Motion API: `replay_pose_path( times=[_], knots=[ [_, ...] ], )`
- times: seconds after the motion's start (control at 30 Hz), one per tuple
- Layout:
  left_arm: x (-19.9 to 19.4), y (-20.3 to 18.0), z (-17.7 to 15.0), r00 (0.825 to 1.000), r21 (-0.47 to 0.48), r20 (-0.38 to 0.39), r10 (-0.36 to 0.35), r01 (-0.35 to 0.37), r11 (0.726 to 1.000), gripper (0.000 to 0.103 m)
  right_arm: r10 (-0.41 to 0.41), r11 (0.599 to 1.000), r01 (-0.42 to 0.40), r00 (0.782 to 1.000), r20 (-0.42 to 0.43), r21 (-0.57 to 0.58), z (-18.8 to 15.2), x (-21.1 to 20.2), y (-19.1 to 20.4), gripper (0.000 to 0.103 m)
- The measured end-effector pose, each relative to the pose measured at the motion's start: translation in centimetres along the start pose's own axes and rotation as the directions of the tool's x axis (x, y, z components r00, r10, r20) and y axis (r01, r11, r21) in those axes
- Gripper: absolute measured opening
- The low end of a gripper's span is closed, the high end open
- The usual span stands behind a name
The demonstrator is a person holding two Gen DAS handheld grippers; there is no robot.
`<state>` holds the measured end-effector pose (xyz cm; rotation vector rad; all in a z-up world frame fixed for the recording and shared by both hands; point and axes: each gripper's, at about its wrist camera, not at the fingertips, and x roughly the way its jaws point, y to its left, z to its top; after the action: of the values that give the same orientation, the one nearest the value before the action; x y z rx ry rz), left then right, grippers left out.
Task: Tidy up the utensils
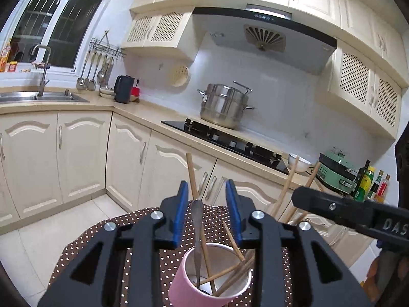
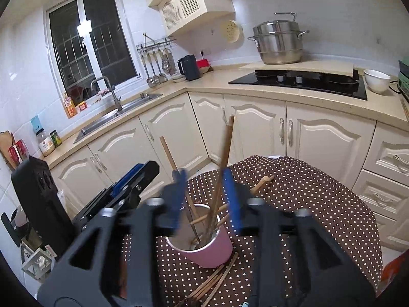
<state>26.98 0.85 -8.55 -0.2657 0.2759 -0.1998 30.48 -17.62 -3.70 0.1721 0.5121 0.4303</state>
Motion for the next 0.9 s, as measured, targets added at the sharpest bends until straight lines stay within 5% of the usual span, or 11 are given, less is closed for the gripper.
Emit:
replay_pose_path(
  times=[0.43,0.7,0.9],
  knots=[
    [-1.7,-0.1,0.3,0.998,0.024,-0.059,0.037,-0.036,0.999,0.048,-0.065,0.995,0.053,0.988,0.139,0.084,0.9,-5.2,-3.3,0.049],
    [-1.0,2.0,0.2,0.985,0.012,-0.153,0.086,-0.085,0.996,0.053,-0.099,0.952,0.095,0.995,0.000,0.291,-2.7,-1.9,-9.4,0.049],
    [-0.3,2.4,-0.8,0.977,0.051,-0.172,0.123,-0.116,0.992,0.053,0.021,0.874,0.038,0.993,-0.115,0.485,-5.5,3.7,-11.7,0.049]
  ],
)
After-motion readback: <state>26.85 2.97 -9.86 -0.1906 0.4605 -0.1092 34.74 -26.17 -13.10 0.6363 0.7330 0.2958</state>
